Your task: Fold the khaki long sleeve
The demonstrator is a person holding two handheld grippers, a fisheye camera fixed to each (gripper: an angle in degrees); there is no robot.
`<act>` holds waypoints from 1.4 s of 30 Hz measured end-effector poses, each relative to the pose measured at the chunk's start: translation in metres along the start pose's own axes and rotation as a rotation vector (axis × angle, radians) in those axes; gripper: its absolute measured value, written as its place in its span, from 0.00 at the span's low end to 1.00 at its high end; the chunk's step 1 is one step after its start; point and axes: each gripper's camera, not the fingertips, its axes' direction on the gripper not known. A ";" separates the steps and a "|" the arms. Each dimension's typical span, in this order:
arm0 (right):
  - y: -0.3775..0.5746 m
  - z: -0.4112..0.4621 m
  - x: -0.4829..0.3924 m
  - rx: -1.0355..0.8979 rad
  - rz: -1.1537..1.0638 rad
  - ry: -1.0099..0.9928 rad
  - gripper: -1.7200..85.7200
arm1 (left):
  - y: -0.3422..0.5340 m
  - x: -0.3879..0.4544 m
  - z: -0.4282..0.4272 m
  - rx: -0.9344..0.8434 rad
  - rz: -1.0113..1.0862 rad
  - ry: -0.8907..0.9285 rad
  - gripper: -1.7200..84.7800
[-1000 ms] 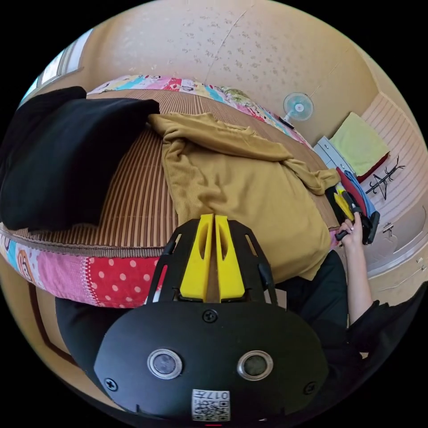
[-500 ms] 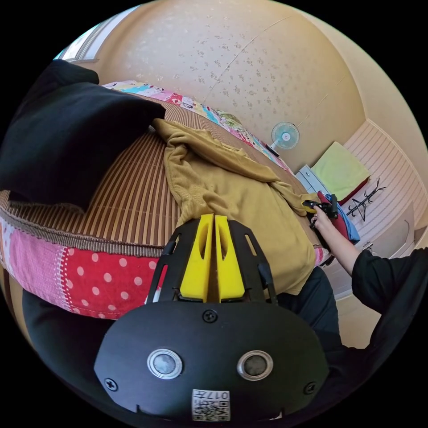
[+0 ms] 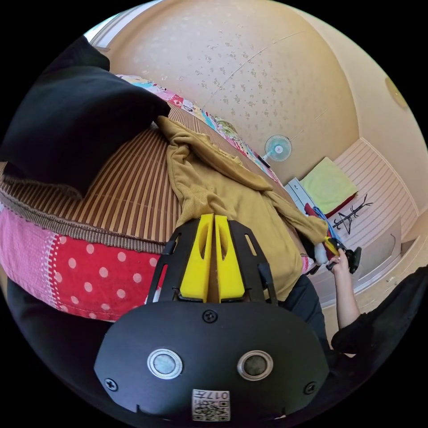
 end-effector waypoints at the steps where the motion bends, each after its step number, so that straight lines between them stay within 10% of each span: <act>1: 0.024 -0.001 0.034 -0.040 0.087 0.004 0.04 | 0.000 -0.002 -0.001 0.001 -0.004 0.004 0.01; 8: 0.096 -0.026 0.136 0.041 0.385 -0.261 0.04 | 0.000 -0.003 -0.004 -0.012 0.000 -0.012 0.01; 21: -0.042 0.057 0.016 -0.176 -0.013 -0.162 0.08 | -0.002 -0.014 -0.006 -0.034 -0.030 0.028 0.01; 29: 0.003 -0.097 -0.057 0.306 -0.302 -0.120 0.04 | 0.001 -0.015 -0.004 -0.014 -0.028 0.033 0.01; 33: 0.008 -0.061 0.019 0.155 -0.061 0.120 0.04 | 0.003 -0.013 -0.003 -0.001 -0.032 0.025 0.01; 42: 0.054 -0.038 0.164 0.047 0.270 -0.158 0.05 | 0.005 -0.015 0.000 -0.001 -0.037 0.055 0.01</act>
